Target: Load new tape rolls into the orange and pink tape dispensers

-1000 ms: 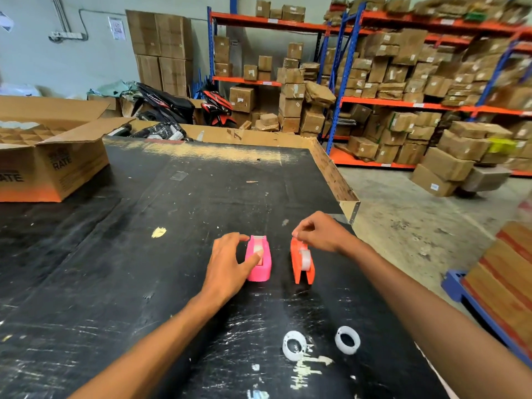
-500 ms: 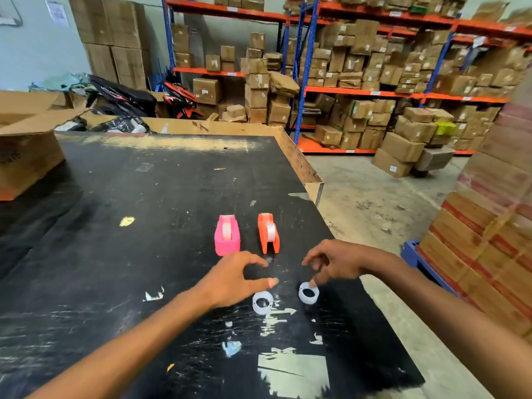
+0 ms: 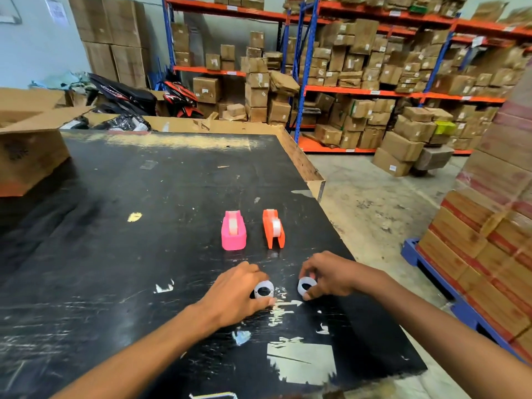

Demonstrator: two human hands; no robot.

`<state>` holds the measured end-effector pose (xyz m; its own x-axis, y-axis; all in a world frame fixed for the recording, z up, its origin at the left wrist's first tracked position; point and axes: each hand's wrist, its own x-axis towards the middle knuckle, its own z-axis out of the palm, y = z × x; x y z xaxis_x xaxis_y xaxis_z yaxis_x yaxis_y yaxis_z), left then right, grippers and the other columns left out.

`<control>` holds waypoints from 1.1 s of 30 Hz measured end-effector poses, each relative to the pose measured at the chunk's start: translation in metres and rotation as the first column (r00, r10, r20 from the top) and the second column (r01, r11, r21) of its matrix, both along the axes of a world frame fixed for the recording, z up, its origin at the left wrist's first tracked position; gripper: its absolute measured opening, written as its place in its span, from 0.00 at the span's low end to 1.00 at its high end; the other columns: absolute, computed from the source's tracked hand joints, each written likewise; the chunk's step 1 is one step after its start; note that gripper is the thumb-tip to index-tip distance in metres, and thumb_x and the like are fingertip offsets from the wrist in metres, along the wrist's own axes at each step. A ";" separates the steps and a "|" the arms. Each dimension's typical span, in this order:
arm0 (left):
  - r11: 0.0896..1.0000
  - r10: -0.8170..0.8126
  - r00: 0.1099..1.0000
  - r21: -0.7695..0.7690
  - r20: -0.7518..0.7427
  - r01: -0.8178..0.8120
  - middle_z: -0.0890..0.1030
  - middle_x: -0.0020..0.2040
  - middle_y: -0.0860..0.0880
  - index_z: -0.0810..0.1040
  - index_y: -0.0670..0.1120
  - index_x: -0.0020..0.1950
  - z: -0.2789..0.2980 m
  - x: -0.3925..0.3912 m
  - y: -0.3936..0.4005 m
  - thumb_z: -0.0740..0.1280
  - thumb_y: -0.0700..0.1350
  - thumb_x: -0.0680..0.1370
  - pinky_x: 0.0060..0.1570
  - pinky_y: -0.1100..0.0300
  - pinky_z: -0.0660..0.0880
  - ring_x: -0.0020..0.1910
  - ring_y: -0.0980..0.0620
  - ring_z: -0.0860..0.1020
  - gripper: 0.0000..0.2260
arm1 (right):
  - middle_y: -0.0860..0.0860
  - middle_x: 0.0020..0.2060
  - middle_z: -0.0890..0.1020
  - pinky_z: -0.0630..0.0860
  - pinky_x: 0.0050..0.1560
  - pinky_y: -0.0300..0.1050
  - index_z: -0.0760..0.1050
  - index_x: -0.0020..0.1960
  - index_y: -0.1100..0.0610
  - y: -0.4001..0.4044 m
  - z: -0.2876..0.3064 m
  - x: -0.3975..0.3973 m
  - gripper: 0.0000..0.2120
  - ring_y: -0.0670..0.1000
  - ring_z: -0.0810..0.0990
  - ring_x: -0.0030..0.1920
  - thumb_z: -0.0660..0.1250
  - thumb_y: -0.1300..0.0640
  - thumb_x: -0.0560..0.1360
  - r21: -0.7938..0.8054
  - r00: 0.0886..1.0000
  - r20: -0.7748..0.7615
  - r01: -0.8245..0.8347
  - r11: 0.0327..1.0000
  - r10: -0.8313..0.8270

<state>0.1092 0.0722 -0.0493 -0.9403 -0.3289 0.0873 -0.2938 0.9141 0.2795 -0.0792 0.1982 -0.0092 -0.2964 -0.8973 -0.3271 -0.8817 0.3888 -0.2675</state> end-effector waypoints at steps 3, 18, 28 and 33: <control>0.998 0.058 0.998 0.034 -0.037 -0.057 0.79 0.53 0.52 0.78 0.50 0.59 0.004 0.018 -0.020 0.65 0.60 0.75 0.54 0.52 0.74 0.56 0.51 0.74 0.19 | 0.47 0.42 0.77 0.76 0.47 0.47 0.79 0.53 0.52 -0.022 0.006 0.014 0.17 0.51 0.76 0.43 0.75 0.49 0.67 -0.029 0.998 0.012 -0.066 0.997 0.066; 0.918 0.397 0.917 -0.029 0.040 -0.396 0.80 0.59 0.47 0.75 0.46 0.61 0.028 0.069 -0.147 0.64 0.49 0.75 0.51 0.54 0.74 0.61 0.45 0.75 0.16 | 0.57 0.51 0.82 0.58 0.70 0.52 0.78 0.56 0.56 -0.198 0.023 0.089 0.20 0.59 0.72 0.60 0.73 0.49 0.68 -0.155 0.873 -0.397 -0.368 0.917 0.284; 0.923 0.378 0.913 0.014 0.152 -0.384 0.79 0.62 0.45 0.72 0.46 0.63 0.018 0.057 -0.168 0.66 0.50 0.73 0.52 0.51 0.74 0.61 0.43 0.76 0.20 | 0.57 0.48 0.84 0.53 0.71 0.55 0.78 0.54 0.59 -0.223 0.008 0.090 0.19 0.57 0.79 0.55 0.73 0.50 0.68 0.046 0.826 -0.435 -0.378 0.925 0.359; 0.925 0.371 0.917 0.022 0.149 -0.378 0.74 0.68 0.45 0.66 0.47 0.72 0.018 0.056 -0.166 0.67 0.52 0.74 0.60 0.51 0.72 0.67 0.45 0.71 0.27 | 0.56 0.53 0.83 0.50 0.72 0.56 0.73 0.63 0.56 -0.218 0.011 0.082 0.26 0.57 0.76 0.60 0.72 0.47 0.69 0.028 0.841 -0.405 -0.382 0.924 0.359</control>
<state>0.1649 -0.0934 -0.0310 -0.7486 -0.6602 -0.0608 -0.6514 0.7154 0.2529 0.0030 -0.0202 0.0018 -0.0323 -0.9785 -0.2039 -0.9924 0.0071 0.1231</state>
